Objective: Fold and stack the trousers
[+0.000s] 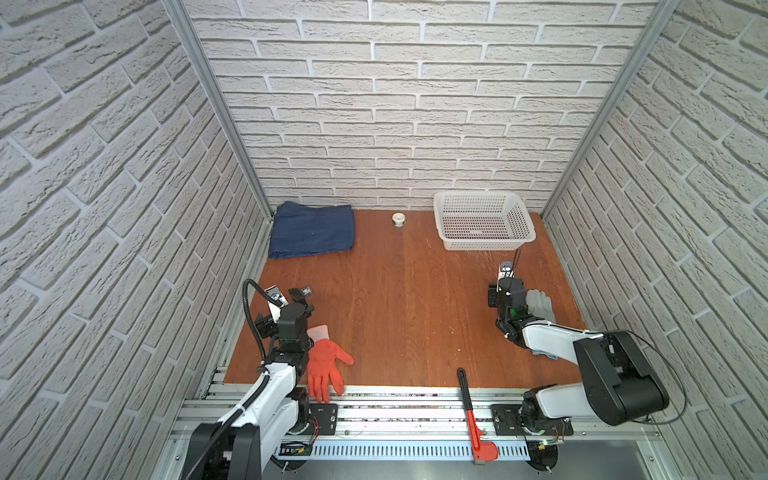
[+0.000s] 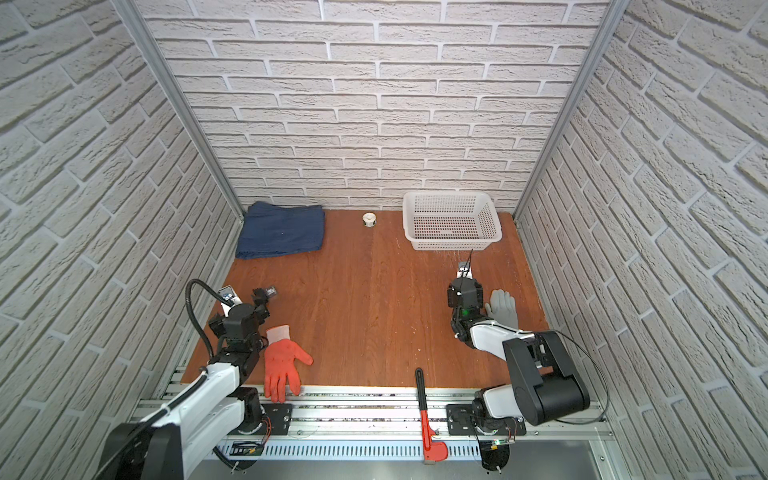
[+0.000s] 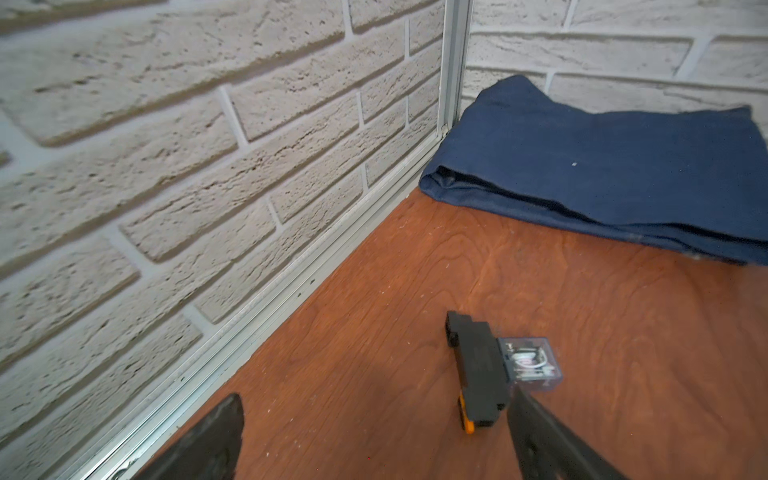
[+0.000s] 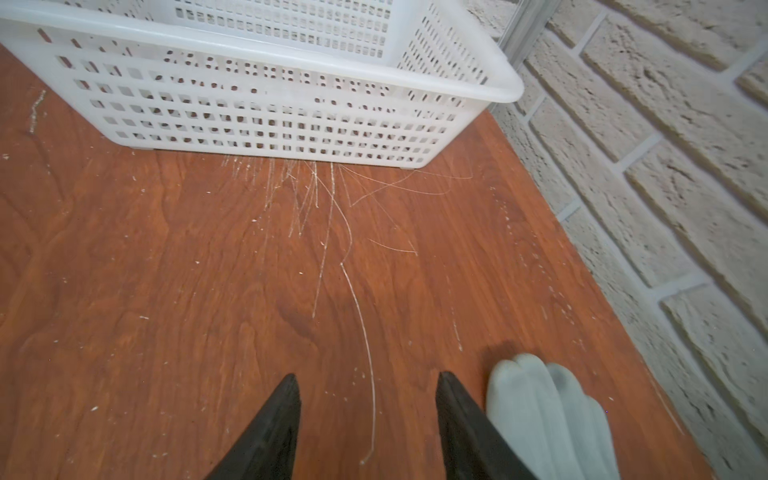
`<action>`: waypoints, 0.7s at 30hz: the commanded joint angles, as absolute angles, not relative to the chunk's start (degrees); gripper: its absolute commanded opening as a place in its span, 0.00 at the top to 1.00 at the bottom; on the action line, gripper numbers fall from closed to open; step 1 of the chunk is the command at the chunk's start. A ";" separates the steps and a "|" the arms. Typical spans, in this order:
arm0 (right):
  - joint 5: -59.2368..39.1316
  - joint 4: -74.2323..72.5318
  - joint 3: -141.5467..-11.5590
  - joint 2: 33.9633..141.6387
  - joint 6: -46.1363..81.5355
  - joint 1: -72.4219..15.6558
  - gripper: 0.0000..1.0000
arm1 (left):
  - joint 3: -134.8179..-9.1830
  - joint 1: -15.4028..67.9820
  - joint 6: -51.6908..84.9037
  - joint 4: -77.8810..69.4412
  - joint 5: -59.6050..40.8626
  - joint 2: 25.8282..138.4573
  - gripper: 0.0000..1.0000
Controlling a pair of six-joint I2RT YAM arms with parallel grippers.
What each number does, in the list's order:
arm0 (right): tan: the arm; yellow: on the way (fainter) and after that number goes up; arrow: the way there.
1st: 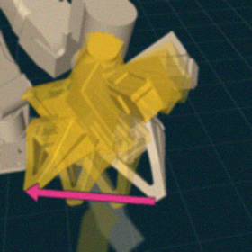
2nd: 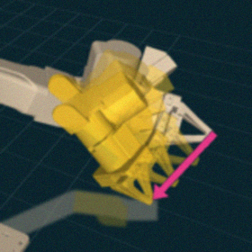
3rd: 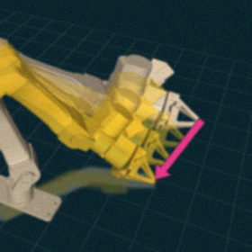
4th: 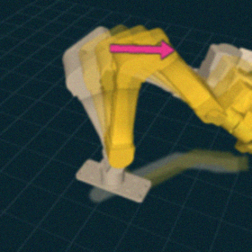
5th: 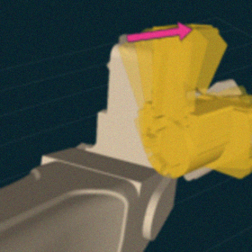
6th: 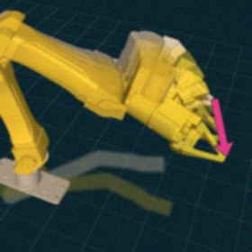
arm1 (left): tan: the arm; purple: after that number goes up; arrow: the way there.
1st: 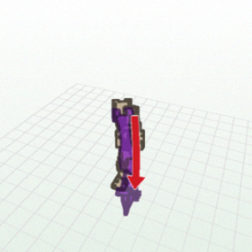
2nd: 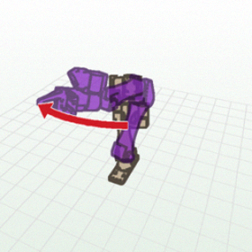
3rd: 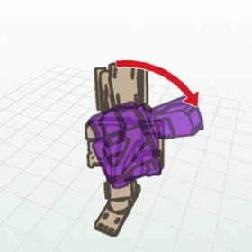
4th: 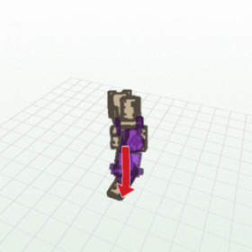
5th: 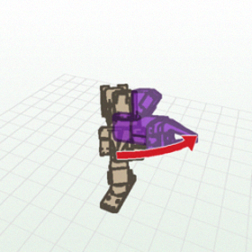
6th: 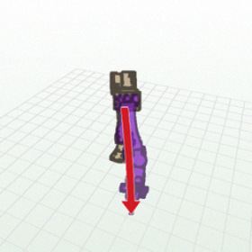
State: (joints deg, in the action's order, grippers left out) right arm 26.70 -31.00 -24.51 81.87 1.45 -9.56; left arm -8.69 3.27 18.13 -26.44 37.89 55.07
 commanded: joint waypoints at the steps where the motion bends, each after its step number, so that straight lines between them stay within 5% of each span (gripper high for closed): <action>1: 21.49 -38.22 -24.78 81.72 1.07 -8.51 0.47 | -9.09 1.96 13.18 -40.63 35.86 60.25 0.02; 6: 15.61 -52.53 -19.07 85.52 0.29 -6.51 0.48 | -11.91 1.33 8.18 -49.84 30.14 70.25 0.02; 11: 14.22 -46.90 -20.69 83.97 1.15 -5.80 0.45 | -15.12 1.07 6.49 -51.62 25.75 75.89 0.02; 12: 14.07 -45.87 -20.82 83.55 1.32 -5.72 0.30 | -15.65 1.10 6.38 -51.20 25.21 76.34 0.02; 17: 13.94 -46.20 -20.74 83.69 1.33 -5.62 0.00 | -13.90 0.18 7.30 -61.62 22.32 83.41 0.02; 21: 13.97 -46.30 -20.74 83.68 1.38 -5.62 0.00 | -15.68 0.88 5.47 -61.64 20.33 85.85 0.03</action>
State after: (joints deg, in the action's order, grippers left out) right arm 14.35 -43.53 -20.25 84.64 1.08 -5.82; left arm -14.83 0.67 7.03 -56.01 22.55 86.26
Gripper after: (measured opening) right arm 0.998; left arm 0.973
